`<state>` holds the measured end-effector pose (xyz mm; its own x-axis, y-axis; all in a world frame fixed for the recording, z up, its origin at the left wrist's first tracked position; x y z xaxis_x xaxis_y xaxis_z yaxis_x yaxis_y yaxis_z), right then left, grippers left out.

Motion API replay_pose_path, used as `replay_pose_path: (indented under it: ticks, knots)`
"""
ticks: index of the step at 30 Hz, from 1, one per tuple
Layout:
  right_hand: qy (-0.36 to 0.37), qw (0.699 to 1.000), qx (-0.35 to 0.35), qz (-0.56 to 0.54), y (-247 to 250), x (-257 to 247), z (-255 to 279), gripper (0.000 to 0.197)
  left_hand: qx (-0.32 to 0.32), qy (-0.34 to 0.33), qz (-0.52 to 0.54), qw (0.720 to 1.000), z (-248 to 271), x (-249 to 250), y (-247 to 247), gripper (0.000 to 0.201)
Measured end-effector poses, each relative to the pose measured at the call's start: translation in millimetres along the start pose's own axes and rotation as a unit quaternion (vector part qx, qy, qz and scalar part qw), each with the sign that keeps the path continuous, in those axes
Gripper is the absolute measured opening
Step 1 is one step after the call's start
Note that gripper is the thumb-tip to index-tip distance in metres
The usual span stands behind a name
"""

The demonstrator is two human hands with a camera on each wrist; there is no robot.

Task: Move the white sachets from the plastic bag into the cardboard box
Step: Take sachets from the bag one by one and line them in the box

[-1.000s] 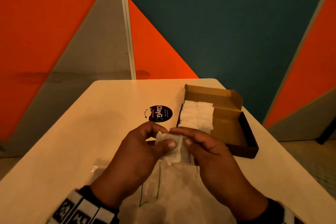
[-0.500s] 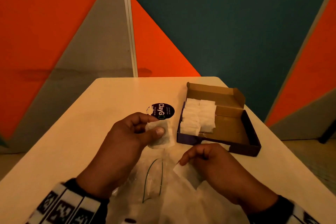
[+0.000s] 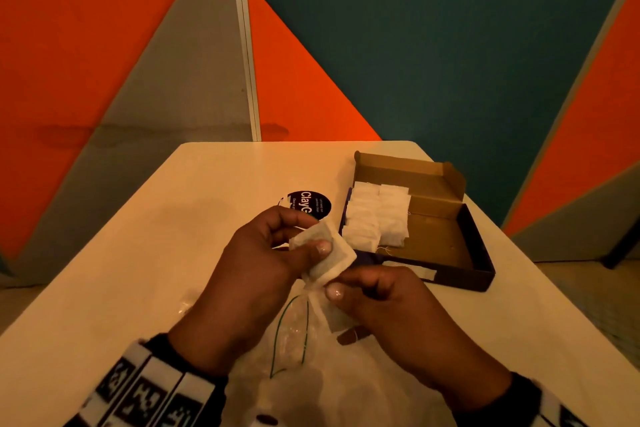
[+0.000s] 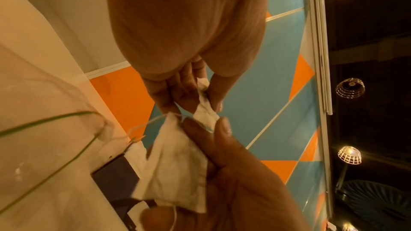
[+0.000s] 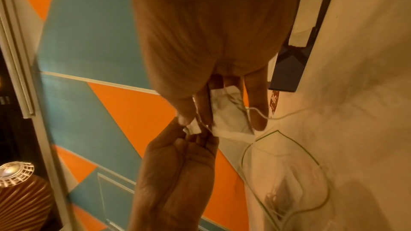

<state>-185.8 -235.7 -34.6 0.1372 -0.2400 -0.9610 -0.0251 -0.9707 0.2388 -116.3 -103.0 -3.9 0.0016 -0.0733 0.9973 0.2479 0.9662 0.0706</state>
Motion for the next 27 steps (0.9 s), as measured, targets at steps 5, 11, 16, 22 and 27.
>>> replay_pose_path:
  ticks: [5,11,16,22,27]
  knots:
    - [0.016,0.997,0.042,0.055,14.5,1.5,-1.5,0.017,-0.036,-0.013,-0.085,0.996,7.7,6.0,1.4,0.042]
    - [0.05,0.979,-0.025,0.196,7.8,-10.0,-1.3,0.017,-0.109,-0.185,-0.419,0.882,24.0,35.0,-26.1,0.055]
    - [0.08,0.971,-0.041,0.22,4.5,-20.7,-2.6,0.014,-0.144,-0.151,-0.467,0.859,16.2,35.1,-27.2,0.023]
    - [0.087,0.978,-0.015,0.187,14.5,-23.6,-11.8,0.014,-0.108,-0.115,-0.397,0.904,6.1,37.6,-14.7,0.008]
    - [0.081,0.98,-0.002,0.183,25.9,-19.7,-14.3,0.018,-0.094,-0.089,-0.371,0.919,-3.8,34.1,-2.9,0.012]
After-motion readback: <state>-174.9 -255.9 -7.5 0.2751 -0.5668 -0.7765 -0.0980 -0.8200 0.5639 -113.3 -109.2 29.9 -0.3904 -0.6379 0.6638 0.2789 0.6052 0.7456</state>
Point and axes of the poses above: each hand's wrist, its own z-axis away from the middle knuckle, its own y-axis out of the back of the hand, x = y × z, the point moved 10 cm from there along -z, towards the middle knuckle, and after that the axes turned 10 degrees about y, right-handed, at the moved point
